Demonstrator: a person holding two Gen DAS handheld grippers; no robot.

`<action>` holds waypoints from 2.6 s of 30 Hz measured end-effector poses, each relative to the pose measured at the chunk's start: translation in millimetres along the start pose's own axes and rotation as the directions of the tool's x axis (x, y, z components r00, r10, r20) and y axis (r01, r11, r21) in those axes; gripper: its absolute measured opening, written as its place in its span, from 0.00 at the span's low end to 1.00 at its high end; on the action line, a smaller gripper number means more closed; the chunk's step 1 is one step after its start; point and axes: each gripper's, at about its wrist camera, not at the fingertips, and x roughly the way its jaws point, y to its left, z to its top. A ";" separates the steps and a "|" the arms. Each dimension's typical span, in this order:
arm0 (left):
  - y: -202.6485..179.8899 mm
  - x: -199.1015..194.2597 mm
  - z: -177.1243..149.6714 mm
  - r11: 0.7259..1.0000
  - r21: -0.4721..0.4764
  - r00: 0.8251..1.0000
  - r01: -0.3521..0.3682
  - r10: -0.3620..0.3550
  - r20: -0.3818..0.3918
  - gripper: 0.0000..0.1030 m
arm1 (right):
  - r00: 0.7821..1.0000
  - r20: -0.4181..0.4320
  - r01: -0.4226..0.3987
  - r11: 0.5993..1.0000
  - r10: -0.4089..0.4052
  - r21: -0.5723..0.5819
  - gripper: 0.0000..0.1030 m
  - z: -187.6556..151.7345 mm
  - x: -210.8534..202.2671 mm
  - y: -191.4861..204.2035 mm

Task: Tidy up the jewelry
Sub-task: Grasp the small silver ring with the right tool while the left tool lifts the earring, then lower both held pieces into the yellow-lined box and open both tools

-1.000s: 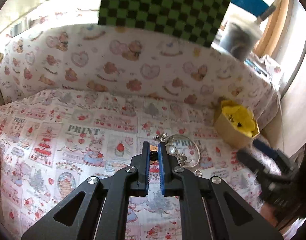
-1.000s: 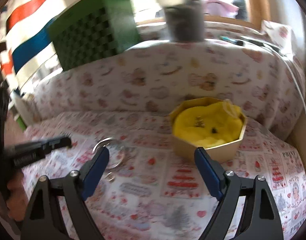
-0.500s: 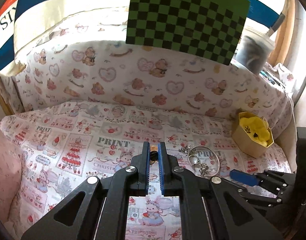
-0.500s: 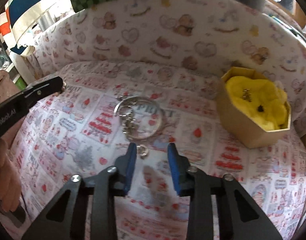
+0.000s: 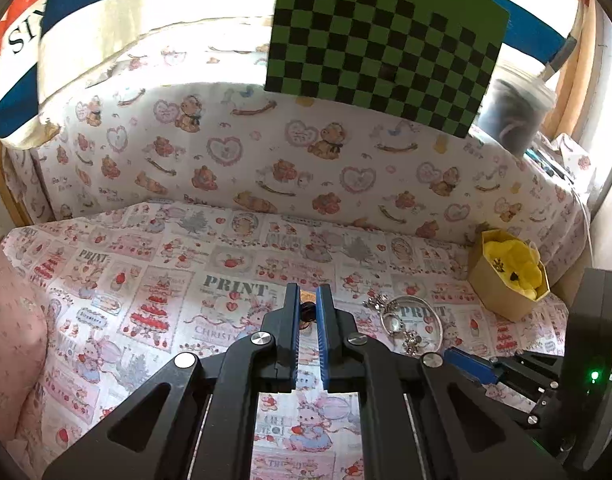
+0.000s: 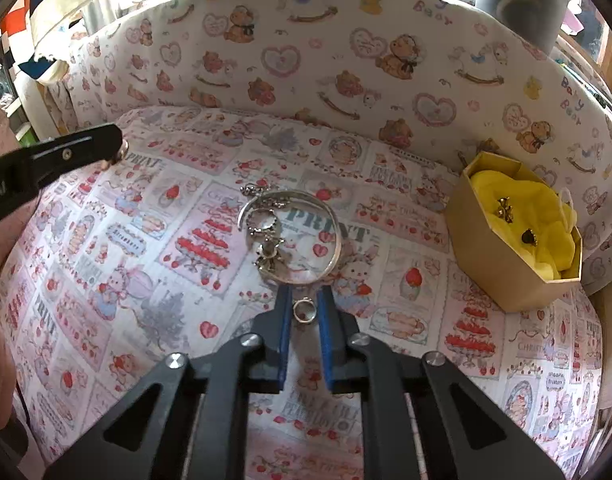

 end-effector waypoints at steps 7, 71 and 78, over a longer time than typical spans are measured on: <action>7.3 -6.5 3.1 0.999 -0.032 1.000 0.012 -0.012 0.024 0.07 | 0.996 0.000 -0.087 0.990 0.088 0.114 0.11 -1.9 -15.3 -33.3; -178.9 40.6 48.7 0.963 0.193 0.982 0.189 -0.188 -0.022 0.51 | 0.867 0.497 -0.349 0.752 0.033 0.559 0.42 -22.8 -72.5 -235.9; -130.5 -14.8 46.0 0.978 0.172 0.985 0.118 -0.137 0.101 0.75 | 0.861 0.508 -0.286 0.810 -0.017 0.512 0.60 -16.5 -86.4 -215.1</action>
